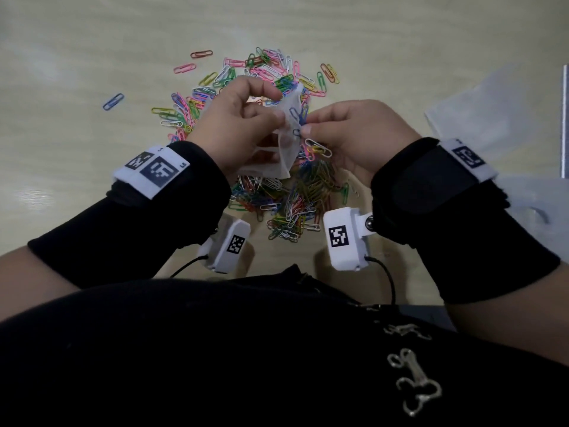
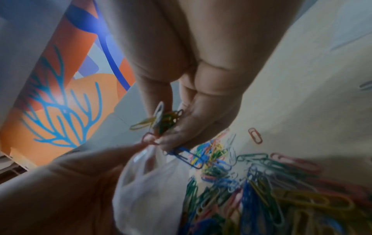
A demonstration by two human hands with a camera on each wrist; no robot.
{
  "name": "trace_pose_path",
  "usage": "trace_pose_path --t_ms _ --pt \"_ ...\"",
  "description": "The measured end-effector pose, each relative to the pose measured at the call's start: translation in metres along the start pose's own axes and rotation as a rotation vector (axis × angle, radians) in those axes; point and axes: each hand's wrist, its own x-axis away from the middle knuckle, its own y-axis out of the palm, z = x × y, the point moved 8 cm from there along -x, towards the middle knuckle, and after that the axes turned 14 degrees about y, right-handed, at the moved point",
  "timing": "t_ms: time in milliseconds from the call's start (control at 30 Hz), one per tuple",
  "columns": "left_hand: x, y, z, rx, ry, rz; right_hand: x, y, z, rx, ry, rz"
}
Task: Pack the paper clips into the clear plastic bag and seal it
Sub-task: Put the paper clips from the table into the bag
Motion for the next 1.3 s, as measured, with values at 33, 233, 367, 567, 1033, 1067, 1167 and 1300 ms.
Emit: trace_pose_path --t_ms 33,233,367,567,1033,1067,1167,1300 --pt "0.001 0.001 0.000 0.019 -0.005 -0.004 -0.001 0.003 0.002 -0.004 0.021 0.003" --pt "0.006 0.007 -0.002 -0.020 0.006 -0.030 0.003 0.004 -0.007 0.198 0.009 0.109" --pt "0.007 0.014 0.003 -0.044 0.061 -0.063 0.002 0.013 0.000 -0.037 0.101 0.002" --pt "0.004 0.009 -0.002 0.001 0.050 -0.021 0.004 0.012 0.007 0.026 0.173 -0.028" --pt "0.002 -0.008 0.001 -0.148 0.044 0.066 0.027 -0.003 0.032 0.991 0.077 0.236" --pt "0.002 -0.007 0.002 -0.140 0.049 0.062 0.030 0.008 0.038 0.999 0.068 0.211" --pt "0.002 -0.006 0.005 -0.158 0.097 0.039 0.028 0.031 0.047 1.051 -0.009 0.239" --pt "0.002 -0.003 0.008 -0.154 0.145 -0.018 0.020 0.035 0.033 1.102 -0.190 0.360"
